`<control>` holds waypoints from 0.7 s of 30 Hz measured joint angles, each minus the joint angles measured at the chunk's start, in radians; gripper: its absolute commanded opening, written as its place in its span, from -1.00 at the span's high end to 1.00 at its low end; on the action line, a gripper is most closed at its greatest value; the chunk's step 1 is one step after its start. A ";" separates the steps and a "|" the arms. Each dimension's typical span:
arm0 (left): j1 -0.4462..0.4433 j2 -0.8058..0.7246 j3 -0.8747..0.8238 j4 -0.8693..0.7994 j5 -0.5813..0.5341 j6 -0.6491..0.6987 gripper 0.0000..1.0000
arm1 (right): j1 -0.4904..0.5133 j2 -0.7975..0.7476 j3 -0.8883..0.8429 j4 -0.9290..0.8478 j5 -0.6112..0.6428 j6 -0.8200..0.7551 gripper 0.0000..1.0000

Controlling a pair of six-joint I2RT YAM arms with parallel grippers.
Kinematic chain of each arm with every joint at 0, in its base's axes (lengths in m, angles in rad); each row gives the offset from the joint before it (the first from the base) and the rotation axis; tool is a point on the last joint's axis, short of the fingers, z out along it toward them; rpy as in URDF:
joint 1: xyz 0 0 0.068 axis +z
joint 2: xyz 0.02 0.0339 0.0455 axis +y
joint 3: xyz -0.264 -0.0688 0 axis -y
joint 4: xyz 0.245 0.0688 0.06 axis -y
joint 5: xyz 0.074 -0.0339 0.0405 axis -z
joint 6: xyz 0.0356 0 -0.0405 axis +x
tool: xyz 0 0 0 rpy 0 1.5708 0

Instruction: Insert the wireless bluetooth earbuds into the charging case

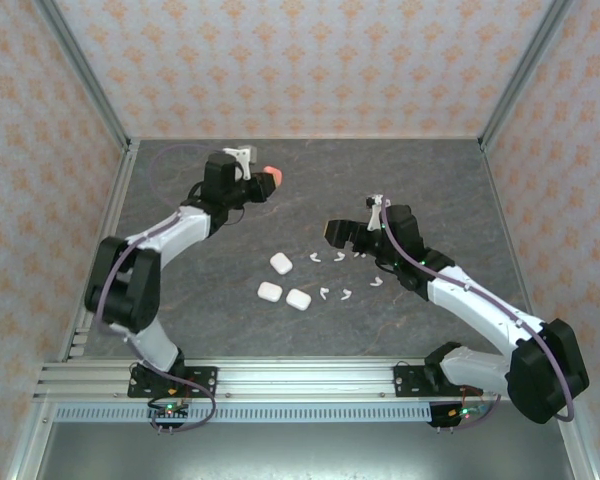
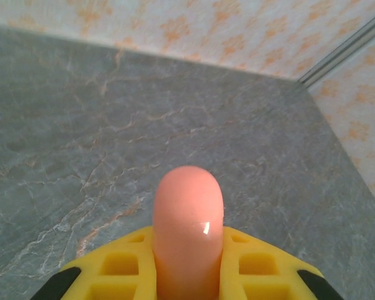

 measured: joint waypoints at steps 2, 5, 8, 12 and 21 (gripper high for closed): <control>0.003 0.081 0.044 -0.021 0.018 -0.027 1.00 | 0.000 0.000 -0.003 0.000 0.004 0.000 -0.98; 0.002 0.183 0.085 -0.042 0.046 -0.060 1.00 | 0.000 0.000 -0.008 -0.006 0.012 0.000 -0.98; 0.002 0.266 0.113 -0.054 0.066 -0.088 1.00 | 0.000 -0.001 -0.011 -0.011 0.023 -0.002 -0.98; 0.002 0.343 0.131 -0.064 0.089 -0.119 0.97 | 0.000 -0.008 -0.013 -0.024 0.028 -0.004 -0.98; 0.002 0.363 0.139 -0.059 0.121 -0.167 0.27 | 0.000 -0.008 -0.013 -0.031 0.031 -0.009 -0.98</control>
